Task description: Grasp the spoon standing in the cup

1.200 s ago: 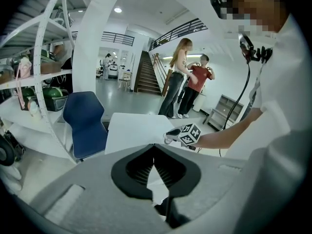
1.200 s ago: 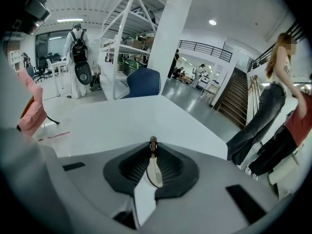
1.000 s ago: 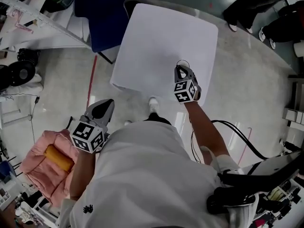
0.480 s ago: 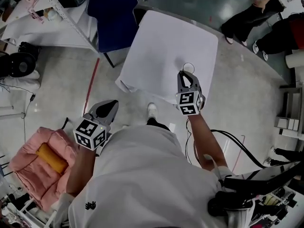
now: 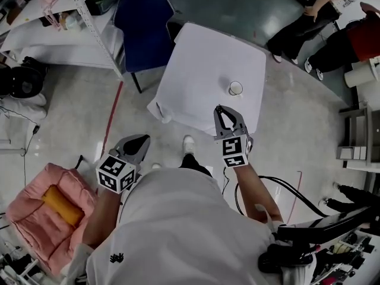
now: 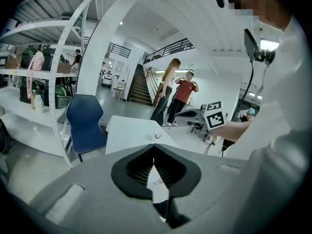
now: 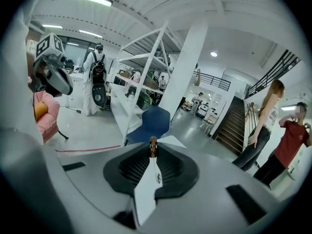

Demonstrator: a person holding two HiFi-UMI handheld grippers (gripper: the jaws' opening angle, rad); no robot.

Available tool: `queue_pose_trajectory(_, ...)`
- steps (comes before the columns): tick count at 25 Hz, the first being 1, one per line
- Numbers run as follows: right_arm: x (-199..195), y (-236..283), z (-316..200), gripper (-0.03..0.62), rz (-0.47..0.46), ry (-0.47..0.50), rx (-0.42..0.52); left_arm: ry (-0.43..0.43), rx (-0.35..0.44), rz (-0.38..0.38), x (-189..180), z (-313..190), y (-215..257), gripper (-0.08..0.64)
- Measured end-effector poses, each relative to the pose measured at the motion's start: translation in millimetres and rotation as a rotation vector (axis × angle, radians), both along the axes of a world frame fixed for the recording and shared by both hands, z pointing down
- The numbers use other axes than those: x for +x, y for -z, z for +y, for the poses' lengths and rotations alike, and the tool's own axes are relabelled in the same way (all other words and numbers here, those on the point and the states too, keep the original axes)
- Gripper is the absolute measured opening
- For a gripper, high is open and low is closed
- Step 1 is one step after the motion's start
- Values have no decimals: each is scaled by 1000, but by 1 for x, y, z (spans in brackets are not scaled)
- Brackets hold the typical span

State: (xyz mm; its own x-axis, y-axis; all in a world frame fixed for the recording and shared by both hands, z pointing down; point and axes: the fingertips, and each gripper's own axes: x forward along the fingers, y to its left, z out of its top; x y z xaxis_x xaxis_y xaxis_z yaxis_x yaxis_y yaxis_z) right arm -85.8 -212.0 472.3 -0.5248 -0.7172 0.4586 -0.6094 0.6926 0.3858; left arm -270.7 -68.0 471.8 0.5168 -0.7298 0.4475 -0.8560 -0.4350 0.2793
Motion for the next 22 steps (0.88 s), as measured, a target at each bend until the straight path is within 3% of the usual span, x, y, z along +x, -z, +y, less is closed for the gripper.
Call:
queue_pose_trajectory(11, -41, 26, 105, 51, -11, 55, -4, -27, 13, 16, -29, 59, -6, 11)
queue_pose_trajectory(22, -66, 25, 163, 51, -18, 80, -17, -41, 18, 26, -44, 99, -12, 11)
